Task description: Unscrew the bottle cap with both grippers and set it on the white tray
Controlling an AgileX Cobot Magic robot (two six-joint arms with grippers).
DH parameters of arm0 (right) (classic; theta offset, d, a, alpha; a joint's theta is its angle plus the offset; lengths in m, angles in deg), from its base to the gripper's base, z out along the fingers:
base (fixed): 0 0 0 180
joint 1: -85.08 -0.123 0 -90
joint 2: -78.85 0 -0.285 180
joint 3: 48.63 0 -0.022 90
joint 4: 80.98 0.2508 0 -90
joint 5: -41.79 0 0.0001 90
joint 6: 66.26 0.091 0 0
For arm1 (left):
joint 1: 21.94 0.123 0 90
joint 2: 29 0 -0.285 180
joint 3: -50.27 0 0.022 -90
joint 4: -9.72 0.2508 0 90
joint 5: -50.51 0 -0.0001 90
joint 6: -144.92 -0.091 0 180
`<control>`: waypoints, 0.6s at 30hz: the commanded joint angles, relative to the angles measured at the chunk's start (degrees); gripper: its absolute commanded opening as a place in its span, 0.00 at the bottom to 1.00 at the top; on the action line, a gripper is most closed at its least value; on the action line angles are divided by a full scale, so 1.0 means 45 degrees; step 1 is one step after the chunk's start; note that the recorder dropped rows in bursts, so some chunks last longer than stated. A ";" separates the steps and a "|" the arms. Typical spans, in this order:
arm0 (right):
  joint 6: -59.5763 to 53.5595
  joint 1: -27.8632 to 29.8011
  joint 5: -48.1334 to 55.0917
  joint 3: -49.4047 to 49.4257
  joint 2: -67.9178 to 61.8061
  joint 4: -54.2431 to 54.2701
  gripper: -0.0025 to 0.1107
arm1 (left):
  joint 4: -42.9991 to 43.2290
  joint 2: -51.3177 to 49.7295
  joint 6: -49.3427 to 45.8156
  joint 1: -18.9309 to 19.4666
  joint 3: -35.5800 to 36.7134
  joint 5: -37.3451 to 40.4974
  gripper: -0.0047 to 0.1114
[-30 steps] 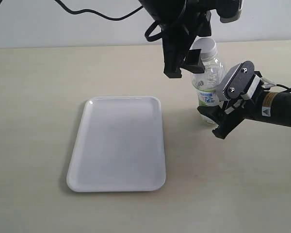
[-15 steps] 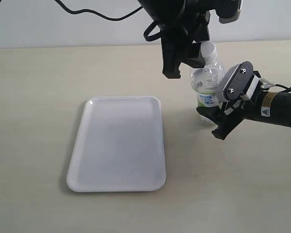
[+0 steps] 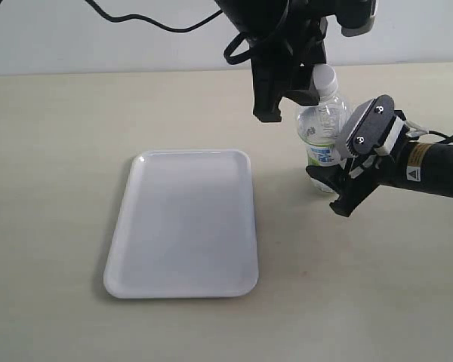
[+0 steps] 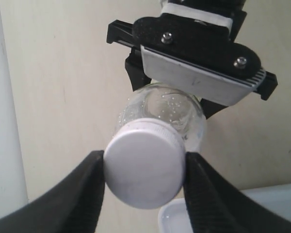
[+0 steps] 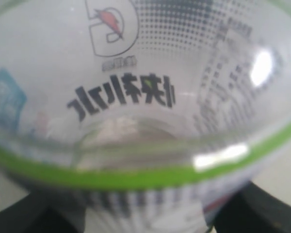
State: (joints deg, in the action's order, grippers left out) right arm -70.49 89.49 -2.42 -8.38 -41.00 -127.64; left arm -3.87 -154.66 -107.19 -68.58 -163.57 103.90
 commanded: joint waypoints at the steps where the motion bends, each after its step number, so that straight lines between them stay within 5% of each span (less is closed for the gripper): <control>1: 0.0242 0.0064 -0.0344 -0.0004 0.0159 0.0121 0.02 | -0.0030 0.0053 0.0292 -0.0023 -0.0038 0.0158 0.04; 18: 0.0295 0.0064 -0.0294 -0.0004 0.0159 0.0121 0.02 | -0.0030 0.0184 0.3958 -0.0023 -0.0038 0.0165 0.04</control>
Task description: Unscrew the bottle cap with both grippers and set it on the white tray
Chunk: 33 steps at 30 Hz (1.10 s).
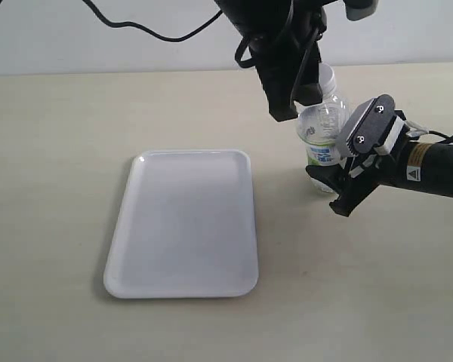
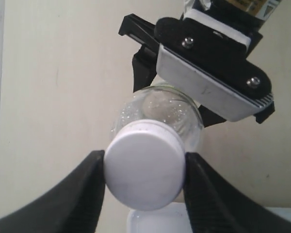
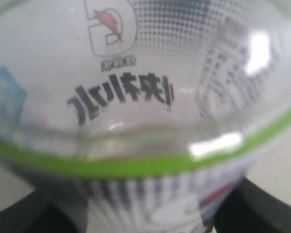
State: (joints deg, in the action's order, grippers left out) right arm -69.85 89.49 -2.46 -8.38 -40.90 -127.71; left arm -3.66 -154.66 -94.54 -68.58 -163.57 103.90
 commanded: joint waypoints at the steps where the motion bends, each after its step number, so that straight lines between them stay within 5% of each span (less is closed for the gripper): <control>1: 0.0152 0.0064 -0.0259 -0.0004 0.0139 0.0139 0.02 | -0.0102 0.0184 0.1334 -0.0023 -0.0038 0.0165 0.04; 33: 0.0152 0.0064 -0.0015 -0.0004 0.0139 0.0139 0.02 | -0.0180 0.0184 0.2666 -0.0023 -0.0038 0.0181 0.06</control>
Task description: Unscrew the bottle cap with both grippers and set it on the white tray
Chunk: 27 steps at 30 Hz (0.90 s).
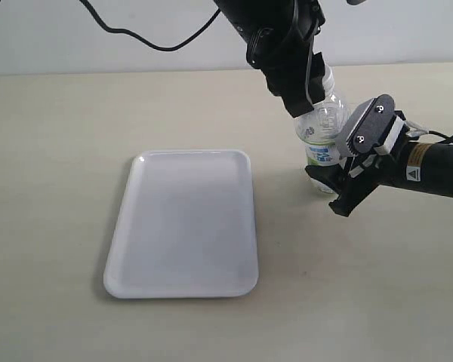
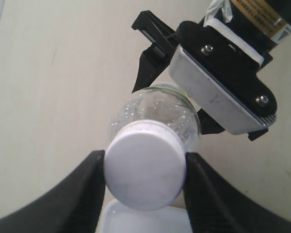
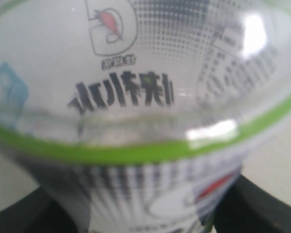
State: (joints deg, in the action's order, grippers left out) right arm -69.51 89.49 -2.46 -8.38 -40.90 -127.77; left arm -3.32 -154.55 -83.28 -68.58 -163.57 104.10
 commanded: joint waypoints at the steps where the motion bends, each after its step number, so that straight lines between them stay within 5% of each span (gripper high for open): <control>1: 0.0079 0.0064 -0.0015 -0.0004 0.0139 0.0151 0.02 | -0.0236 0.0161 0.0163 -0.0023 -0.0038 0.0136 0.09; 14: 0.0079 0.0064 -0.0009 -0.0004 0.0139 0.0175 0.02 | -0.0236 0.0161 0.0163 -0.0023 -0.0038 0.0111 0.62; 27: 0.0079 0.0064 -0.0009 -0.0004 0.0139 0.0175 0.02 | -0.0176 0.0314 0.0163 -0.0023 -0.0038 0.0024 0.64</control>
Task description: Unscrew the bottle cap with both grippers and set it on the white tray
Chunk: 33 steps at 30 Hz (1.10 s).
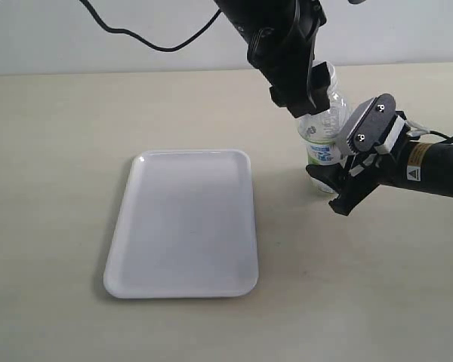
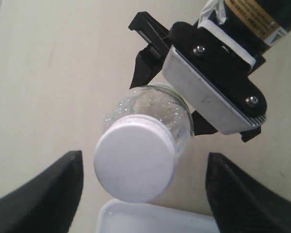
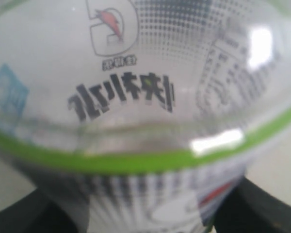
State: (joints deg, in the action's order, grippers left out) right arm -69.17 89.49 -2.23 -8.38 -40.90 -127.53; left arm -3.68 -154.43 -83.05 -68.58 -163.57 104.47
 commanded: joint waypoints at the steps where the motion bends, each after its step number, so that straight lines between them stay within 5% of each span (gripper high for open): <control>1: 0.0001 0.0064 -0.0060 -0.0004 0.0139 0.0122 0.02 | -0.0098 0.0286 0.0111 -0.0023 -0.0038 -0.0057 0.65; 26: 0.0001 0.0064 0.0184 -0.0004 0.0139 0.0270 0.02 | -0.0143 0.0286 -0.1811 -0.0023 -0.0038 -0.0096 0.68; 33: 0.0001 0.0064 0.0184 -0.0004 0.0139 0.0270 0.02 | 0.0326 0.0379 -0.3869 -0.0023 -0.0038 0.0062 0.68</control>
State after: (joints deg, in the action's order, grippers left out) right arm -69.17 89.49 -2.02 -8.38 -40.90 -126.91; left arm -3.54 -153.63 -96.47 -68.58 -163.57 104.47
